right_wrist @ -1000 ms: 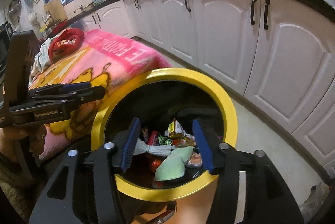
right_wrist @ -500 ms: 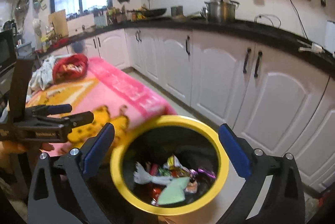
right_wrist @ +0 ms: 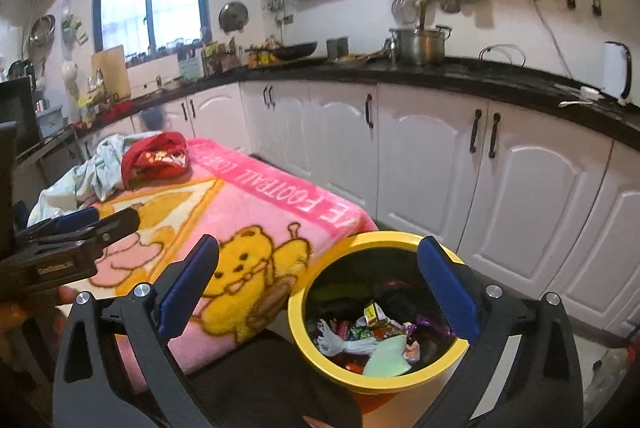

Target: Collect trash

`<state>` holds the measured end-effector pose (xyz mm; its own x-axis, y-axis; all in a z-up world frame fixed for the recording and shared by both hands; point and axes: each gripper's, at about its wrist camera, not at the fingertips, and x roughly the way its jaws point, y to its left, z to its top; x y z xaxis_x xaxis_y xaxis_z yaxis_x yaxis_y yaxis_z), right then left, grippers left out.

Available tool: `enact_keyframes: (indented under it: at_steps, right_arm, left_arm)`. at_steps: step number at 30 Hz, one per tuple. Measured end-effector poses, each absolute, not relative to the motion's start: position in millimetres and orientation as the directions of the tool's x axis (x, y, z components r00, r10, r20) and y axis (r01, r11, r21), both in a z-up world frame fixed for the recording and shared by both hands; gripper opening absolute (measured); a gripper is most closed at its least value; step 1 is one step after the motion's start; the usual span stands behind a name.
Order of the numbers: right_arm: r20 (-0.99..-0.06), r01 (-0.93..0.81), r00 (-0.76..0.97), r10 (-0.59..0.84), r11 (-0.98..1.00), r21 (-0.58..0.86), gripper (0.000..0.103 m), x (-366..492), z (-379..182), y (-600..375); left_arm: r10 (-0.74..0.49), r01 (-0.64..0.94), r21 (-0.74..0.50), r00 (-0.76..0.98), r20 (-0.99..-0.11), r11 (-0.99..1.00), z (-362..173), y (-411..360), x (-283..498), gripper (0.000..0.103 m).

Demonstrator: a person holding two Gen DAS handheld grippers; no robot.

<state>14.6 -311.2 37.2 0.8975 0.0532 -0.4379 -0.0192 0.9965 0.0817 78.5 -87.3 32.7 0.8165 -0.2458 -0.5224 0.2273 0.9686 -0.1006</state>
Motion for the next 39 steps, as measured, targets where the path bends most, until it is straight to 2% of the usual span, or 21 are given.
enact_keyframes:
  at_steps: [11, 19, 25, 33, 39]
  right_arm:
    - [-0.252, -0.029, 0.967, 0.034, 0.999, 0.024, 0.097, -34.7, 20.6, -275.2]
    - [-0.14, 0.02, 0.99, -0.02, 1.0, -0.005, 0.097, -56.4, 3.5, -269.2]
    - [-0.171, 0.013, 0.985, -0.014, 1.0, -0.008, 0.097, -56.0, -6.8, -264.7]
    - [-0.239, 0.028, 0.971, -0.021, 0.999, 0.027, 0.097, -49.2, -15.4, -268.2]
    - [-0.257, 0.034, 0.966, -0.024, 0.999, 0.036, 0.097, -46.5, -18.5, -269.7]
  left_arm:
    - [-0.158, 0.158, -0.034, 0.901, -0.403, 0.987, 16.3, -59.1, 24.6, 0.092]
    - [-0.157, 0.162, -0.009, 0.936, -0.316, 0.987, 4.0, -56.3, 1.4, 0.092]
    - [-0.174, 0.165, -0.053, 0.939, -0.297, 0.985, 3.9, -51.1, -2.9, 0.092]
    - [-0.167, 0.155, -0.062, 0.94, -0.296, 0.986, 2.2, -46.4, -2.7, 0.092]
    - [-0.163, 0.152, -0.06, 0.942, -0.294, 0.986, 1.9, -46.3, -2.7, 0.092]
